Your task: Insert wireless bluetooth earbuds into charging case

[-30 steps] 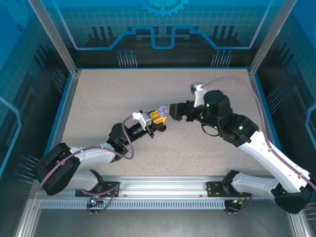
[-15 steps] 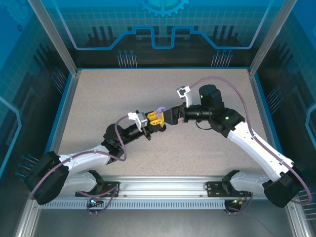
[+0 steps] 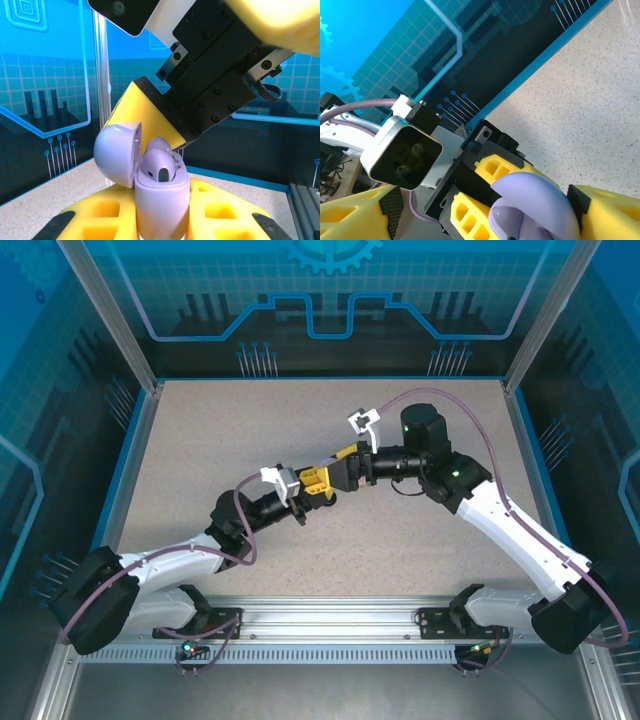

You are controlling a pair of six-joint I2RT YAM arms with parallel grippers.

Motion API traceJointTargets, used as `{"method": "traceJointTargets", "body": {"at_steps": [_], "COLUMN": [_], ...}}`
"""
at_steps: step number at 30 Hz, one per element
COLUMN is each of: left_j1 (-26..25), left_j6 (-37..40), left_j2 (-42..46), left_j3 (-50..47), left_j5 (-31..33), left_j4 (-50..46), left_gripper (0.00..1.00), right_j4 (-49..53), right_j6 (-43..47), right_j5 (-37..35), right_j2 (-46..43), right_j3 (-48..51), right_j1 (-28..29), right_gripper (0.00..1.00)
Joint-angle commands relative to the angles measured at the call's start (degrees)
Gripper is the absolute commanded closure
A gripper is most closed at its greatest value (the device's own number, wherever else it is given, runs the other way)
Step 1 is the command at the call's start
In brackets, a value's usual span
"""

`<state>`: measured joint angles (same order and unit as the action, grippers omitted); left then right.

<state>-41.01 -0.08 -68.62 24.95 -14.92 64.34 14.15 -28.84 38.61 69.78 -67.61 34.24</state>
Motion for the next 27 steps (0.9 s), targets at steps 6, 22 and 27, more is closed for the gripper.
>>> {"method": "traceJointTargets", "body": {"at_steps": [6, 22, 27], "left_j1": [-0.42, -0.42, -0.35], "left_j6": [-0.41, -0.19, -0.19], "left_j2": [0.41, -0.11, 0.37], "left_j3": [0.1, 0.21, -0.18], "left_j5": [-0.86, -0.31, -0.25], "left_j4": [-0.35, -0.97, -1.2], "left_gripper": [1.0, 1.0, 1.0], "right_j4": [3.52, 4.79, 12.14], "right_j6": [3.54, 5.16, 8.12], "right_j5": [0.84, -1.13, -9.69], "right_j2": [-2.19, -4.94, -5.58], "right_j3": [-2.26, -0.3, -1.97], "right_j1": [0.55, 0.48, 0.48], "right_gripper": [0.17, 0.17, 0.16]}}
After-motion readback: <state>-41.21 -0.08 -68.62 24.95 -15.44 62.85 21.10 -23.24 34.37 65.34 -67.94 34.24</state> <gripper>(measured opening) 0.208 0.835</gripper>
